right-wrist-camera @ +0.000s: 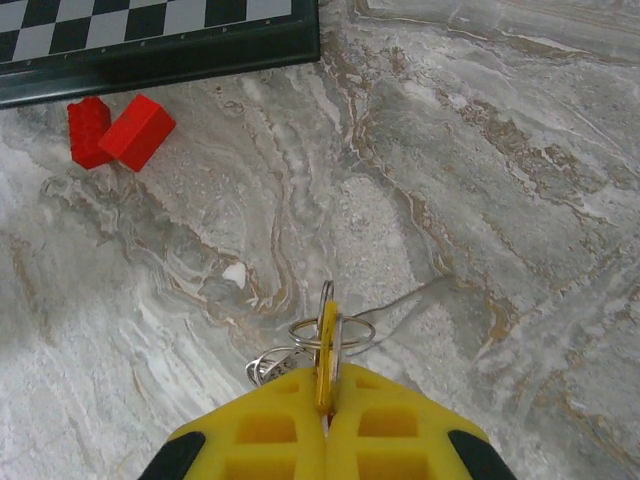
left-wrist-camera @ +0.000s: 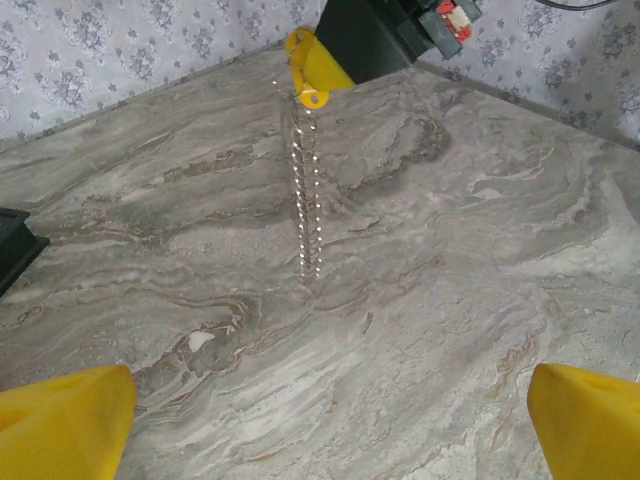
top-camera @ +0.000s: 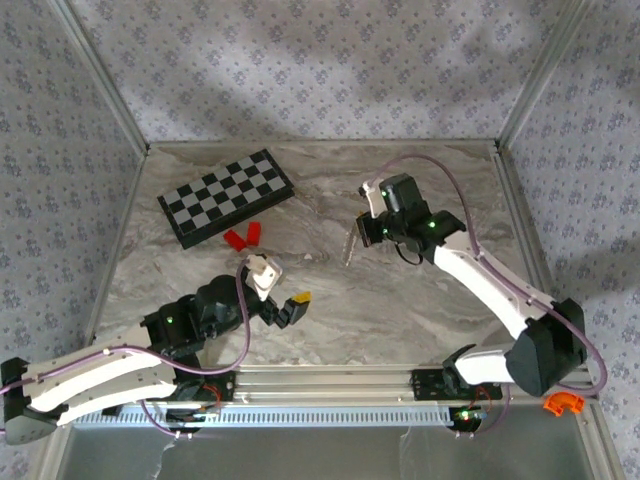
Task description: Put the keys on the keyring
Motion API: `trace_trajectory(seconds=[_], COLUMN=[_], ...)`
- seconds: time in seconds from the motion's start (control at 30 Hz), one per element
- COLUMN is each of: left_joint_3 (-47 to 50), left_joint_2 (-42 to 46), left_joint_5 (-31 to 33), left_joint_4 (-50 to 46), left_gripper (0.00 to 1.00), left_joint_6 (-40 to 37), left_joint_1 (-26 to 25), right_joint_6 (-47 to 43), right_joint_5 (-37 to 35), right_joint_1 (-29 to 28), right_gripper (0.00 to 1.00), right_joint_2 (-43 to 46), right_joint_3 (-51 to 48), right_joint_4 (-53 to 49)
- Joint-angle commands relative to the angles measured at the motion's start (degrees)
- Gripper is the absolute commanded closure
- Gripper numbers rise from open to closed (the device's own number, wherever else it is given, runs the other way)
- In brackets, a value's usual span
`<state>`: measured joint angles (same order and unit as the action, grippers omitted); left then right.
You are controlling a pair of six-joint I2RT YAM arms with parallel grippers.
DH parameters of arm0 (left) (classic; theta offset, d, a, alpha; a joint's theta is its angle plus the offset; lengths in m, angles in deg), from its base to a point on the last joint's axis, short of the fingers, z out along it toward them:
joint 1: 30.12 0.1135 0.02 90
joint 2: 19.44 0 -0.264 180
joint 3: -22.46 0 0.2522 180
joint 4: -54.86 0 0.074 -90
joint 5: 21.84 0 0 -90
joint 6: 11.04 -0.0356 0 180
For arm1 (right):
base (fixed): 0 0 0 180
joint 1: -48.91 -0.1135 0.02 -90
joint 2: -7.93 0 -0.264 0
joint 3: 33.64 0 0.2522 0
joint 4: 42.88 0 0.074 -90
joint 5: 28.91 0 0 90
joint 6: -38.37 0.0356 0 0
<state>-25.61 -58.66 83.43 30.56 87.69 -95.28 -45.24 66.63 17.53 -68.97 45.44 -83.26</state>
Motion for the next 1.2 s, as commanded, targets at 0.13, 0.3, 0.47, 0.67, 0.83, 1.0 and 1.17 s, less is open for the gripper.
trace_trajectory(seconds=[0.13, 0.3, 0.47, 0.67, 0.83, 1.0, 1.17], left_joint_3=[1.4, 2.0, 2.5, 2.9, 3.3, 3.5, 4.0], left_joint_2=[-0.9, -1.4, -1.6, -2.1, -3.3, -4.3, -4.3], left_joint_5=[-0.3, -0.7, -1.0, -1.6, -2.4, -2.9, -3.1], left_joint_4=[0.9, 1.5, 1.9, 2.9, 4.2, 5.3, 5.9], left_gripper=[0.0, 0.0, 0.0, 0.0, 0.0, 0.0, 0.0], left_joint_6=[1.6, 1.3, 1.1, 0.9, 1.2, 1.5, 1.6], left_joint_1=[1.5, 1.9, 2.5, 3.2, 3.6, 3.6, 3.7], right_joint_6=[-1.9, -1.9, -1.4, 0.3, 1.5, 2.6, 3.9], right_joint_5=[3.0, 3.6, 4.3, 5.4, 7.0, 7.9, 8.5], right_joint_1=[1.7, 2.4, 3.0, 3.1, 2.7, 1.7, 0.9], right_gripper=[1.0, 1.0, 1.0, 1.0, 1.0, 1.0, 1.0], right_joint_2=[-5.5, -8.2, -8.8, -6.6, -3.7, -0.8, 1.3], right_joint_3=[5.4, 5.8, 3.8, -1.7, -4.8, -8.3, -11.2], right_joint_4=[5.6, 7.0, 7.9, 9.7, 8.8, 7.7, 7.2])
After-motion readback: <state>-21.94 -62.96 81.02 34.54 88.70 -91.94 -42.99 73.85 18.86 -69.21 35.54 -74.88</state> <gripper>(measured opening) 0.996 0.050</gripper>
